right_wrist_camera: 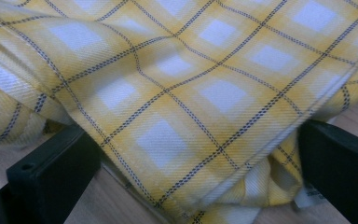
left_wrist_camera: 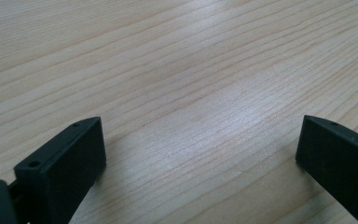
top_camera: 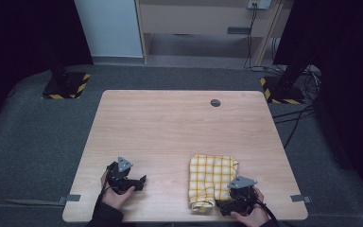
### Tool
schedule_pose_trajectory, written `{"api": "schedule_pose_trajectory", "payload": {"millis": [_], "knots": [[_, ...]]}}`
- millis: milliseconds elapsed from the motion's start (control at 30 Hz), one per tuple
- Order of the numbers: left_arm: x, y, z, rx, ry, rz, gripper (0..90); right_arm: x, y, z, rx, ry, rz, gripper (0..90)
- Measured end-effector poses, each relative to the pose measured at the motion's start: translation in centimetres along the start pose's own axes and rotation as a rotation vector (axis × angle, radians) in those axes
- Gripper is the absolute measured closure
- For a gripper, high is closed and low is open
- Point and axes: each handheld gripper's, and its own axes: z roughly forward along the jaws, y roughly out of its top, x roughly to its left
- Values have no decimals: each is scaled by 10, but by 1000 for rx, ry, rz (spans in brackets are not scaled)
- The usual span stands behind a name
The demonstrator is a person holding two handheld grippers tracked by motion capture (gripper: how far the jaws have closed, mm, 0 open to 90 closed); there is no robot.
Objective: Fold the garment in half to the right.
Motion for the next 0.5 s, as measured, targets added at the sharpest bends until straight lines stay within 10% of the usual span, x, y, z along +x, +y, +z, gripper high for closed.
{"api": "schedule_pose_trajectory", "payload": {"millis": [500], "knots": [[0, 0, 0, 0, 2, -3, 1, -5, 15, 13, 8, 7, -12, 2]]}}
